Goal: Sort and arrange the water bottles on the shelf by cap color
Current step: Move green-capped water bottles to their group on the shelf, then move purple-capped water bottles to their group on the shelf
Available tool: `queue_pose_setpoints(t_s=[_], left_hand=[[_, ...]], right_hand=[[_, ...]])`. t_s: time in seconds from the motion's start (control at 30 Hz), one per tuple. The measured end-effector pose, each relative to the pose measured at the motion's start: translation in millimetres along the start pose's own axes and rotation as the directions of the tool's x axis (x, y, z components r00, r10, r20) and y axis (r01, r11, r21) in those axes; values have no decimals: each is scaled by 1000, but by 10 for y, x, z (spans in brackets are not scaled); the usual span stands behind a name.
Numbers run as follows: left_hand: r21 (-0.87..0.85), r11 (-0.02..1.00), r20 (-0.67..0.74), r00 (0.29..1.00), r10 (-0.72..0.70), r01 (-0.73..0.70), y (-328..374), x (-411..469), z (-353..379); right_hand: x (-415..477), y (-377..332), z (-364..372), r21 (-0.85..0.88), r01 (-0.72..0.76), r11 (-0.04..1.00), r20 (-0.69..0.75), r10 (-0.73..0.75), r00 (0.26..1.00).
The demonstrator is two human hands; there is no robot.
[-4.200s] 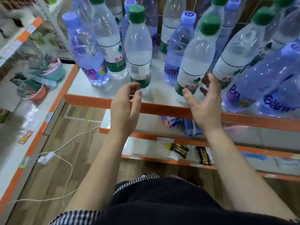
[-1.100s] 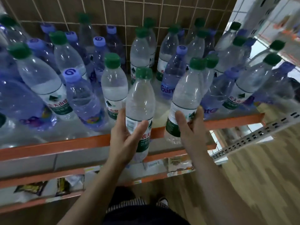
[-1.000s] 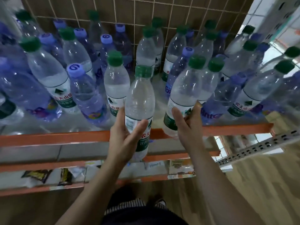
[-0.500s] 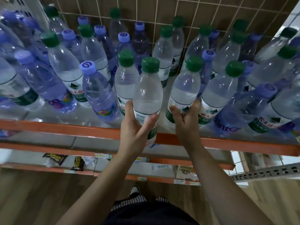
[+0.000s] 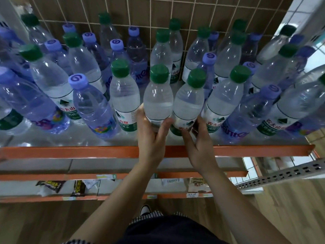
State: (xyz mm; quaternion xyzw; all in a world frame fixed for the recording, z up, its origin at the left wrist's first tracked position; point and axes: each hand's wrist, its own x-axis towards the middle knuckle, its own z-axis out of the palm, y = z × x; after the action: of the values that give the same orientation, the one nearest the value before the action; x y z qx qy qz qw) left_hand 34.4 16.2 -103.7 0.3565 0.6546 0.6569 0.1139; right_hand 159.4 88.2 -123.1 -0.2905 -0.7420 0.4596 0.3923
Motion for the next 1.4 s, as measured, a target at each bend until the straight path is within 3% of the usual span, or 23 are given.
queue_pose_setpoints(t_s=[0.43, 0.57, 0.67, 0.77, 0.87, 0.93, 1.03, 1.23, 1.4], left_hand=[[140, 989, 77, 996, 36, -47, -100, -2, -25], [141, 990, 22, 1000, 18, -21, -158, -302, -38], [169, 985, -10, 999, -35, 36, -201, -574, -7], [192, 981, -67, 998, 12, 1, -216, -592, -8], [103, 995, -155, 988, 5, 11, -206, -541, 31], [78, 997, -210, 978, 11, 6, -183, -552, 108], [112, 993, -274, 960, 54, -24, -147, -599, 254], [244, 969, -173, 985, 11, 32, -62, -800, 643], [273, 961, -154, 988, -7, 50, 23, -884, 769]], right_hand=[[-200, 112, -81, -149, -67, 987, 4, 69, 998], [-205, 83, -133, -174, -60, 983, -26, 57, 998], [-250, 81, -262, -179, -73, 981, -101, 56, 993], [-298, 83, -485, -215, -53, 975, -255, -4, 967], [-295, 119, -781, -226, -38, 973, -430, -65, 900], [-260, 163, -991, -202, -59, 978, -469, -44, 882], [-162, 229, -1251, -202, -80, 976, -424, -14, 906], [100, 331, -1413, -115, 49, 992, -161, -67, 985], [252, 336, -1399, -30, 75, 997, -146, -78, 986]])
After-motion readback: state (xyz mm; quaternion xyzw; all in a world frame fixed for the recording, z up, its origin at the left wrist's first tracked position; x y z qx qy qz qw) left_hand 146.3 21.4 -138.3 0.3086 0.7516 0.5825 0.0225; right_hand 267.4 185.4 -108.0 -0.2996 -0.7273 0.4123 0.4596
